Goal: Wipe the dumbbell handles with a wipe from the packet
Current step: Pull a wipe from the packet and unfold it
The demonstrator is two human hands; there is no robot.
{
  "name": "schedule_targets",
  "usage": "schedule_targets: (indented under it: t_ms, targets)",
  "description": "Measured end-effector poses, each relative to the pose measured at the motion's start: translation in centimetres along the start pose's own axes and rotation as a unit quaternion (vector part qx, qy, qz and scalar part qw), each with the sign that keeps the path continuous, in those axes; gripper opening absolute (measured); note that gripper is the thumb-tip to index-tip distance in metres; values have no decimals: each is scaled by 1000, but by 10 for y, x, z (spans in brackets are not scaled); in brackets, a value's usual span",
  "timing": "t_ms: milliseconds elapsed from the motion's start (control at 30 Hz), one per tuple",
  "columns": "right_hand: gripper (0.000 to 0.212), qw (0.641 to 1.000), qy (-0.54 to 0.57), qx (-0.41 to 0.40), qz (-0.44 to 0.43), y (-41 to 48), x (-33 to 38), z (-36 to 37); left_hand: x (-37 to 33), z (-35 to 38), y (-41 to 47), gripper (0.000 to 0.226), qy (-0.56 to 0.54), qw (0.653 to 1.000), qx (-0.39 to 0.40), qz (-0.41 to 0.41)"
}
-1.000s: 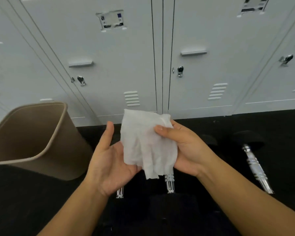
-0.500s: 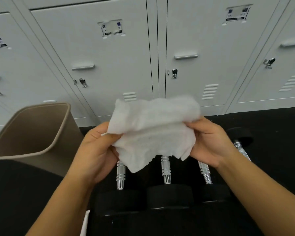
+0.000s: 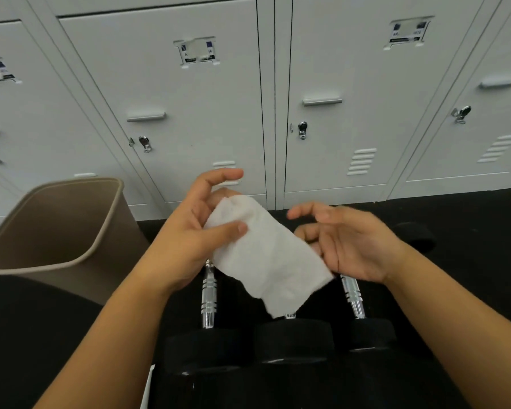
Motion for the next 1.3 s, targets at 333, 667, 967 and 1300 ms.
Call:
schedule_targets:
  t_ms: [333,667,967,1300]
  targets:
    - [29,997,17,-69,-17,19,-20,25,19,6,19,37,-150,956,-236,-90]
    - [37,994,-8,-104,0,23,-36,7,54,27,1,36,-163,955,-144,-204]
    - [39,994,-74,-35,-78,20,-11,7,51,2,-2,23,-28,998,-50,-18]
    - [18,983,-83,-124,-105,36,-31,2,62,3,-3,84,-125,975,-128,-133]
Point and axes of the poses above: each hand's wrist, its own y-axis towards the middle knuckle, its own z-axis out of the palm, x = y × z, the point moved 1 cm from there along y, towards the middle knuckle, and after that the axes turned 1 degree about -y, right-handed, at the moved point
